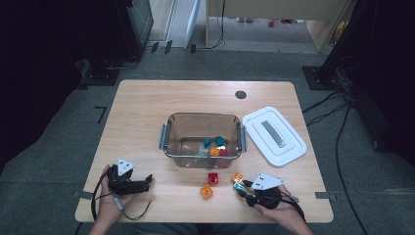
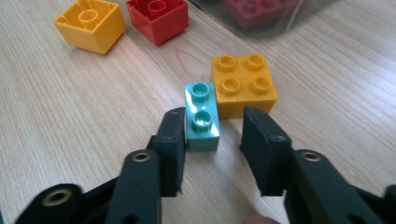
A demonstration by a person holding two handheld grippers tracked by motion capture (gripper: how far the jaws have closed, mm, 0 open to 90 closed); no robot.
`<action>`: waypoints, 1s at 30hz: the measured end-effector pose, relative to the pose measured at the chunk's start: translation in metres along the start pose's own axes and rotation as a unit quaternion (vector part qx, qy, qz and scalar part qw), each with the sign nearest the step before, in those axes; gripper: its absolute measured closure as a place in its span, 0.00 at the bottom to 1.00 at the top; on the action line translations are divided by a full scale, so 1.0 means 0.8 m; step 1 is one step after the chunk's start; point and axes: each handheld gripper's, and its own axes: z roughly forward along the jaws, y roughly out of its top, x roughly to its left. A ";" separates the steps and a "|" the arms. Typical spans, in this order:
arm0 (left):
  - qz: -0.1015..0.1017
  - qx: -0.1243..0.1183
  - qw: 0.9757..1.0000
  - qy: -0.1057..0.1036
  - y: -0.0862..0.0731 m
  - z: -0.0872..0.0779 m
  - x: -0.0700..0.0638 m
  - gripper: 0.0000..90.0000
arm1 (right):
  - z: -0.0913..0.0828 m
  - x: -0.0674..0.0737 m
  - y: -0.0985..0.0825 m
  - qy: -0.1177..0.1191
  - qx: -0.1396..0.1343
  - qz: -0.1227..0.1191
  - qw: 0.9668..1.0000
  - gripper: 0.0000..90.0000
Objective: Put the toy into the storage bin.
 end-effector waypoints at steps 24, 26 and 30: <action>0.000 0.000 1.000 0.000 0.000 0.000 0.000 0.00 | -0.042 -0.041 0.026 0.004 -0.022 0.042 0.999 0.85; 0.000 0.000 1.000 0.000 0.000 0.000 0.000 0.00 | -0.048 -0.047 0.032 -0.004 -0.027 0.048 0.998 0.85; 0.000 0.000 1.000 0.000 0.000 0.000 0.000 0.00 | -0.060 -0.061 0.045 -0.014 -0.036 0.060 0.997 0.85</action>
